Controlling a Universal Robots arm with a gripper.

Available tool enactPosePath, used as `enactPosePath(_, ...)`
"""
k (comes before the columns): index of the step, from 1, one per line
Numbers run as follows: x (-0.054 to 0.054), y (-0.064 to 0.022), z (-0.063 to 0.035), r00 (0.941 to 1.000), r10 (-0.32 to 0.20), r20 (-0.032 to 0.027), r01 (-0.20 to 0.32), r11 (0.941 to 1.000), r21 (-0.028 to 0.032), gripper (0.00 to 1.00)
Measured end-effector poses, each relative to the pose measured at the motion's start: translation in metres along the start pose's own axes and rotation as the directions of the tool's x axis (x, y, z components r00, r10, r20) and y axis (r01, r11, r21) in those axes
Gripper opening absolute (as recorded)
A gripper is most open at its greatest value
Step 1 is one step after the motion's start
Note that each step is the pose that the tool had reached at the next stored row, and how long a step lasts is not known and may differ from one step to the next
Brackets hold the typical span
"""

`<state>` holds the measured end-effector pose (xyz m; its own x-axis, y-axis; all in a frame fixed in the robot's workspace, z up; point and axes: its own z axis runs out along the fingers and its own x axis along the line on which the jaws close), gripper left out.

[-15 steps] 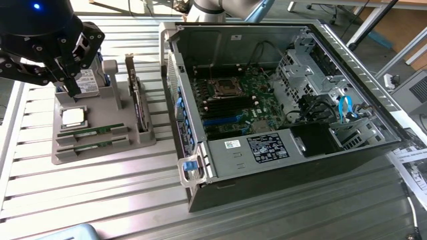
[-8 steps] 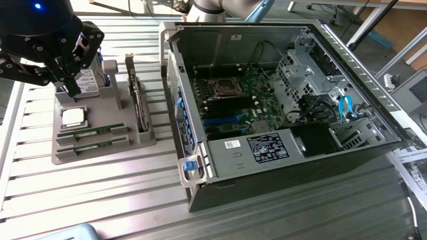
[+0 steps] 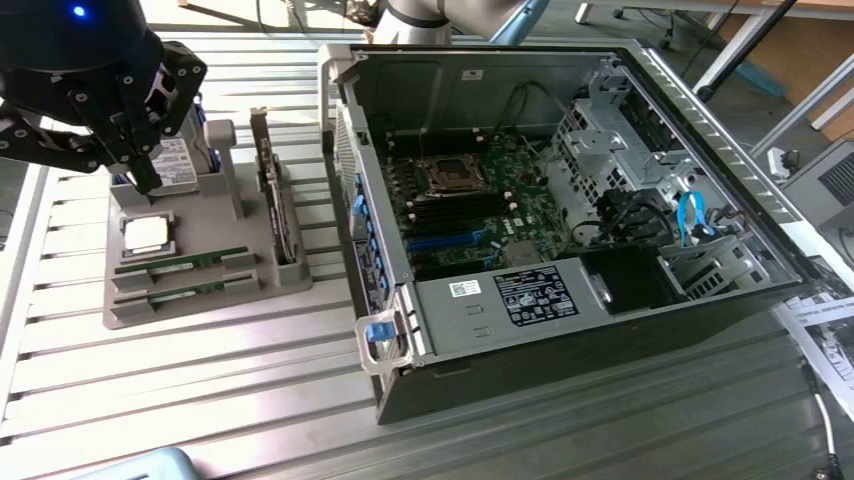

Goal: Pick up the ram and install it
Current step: 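Pick up the ram and move it above insertion slot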

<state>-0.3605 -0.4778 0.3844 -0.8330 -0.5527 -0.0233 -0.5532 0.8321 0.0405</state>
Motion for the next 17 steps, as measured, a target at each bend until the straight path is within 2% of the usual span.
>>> enactPosePath(17,0.0000,0.0000,0.0000,0.9970,-0.078,-0.0034,0.078,0.9970,-0.0015,0.11)
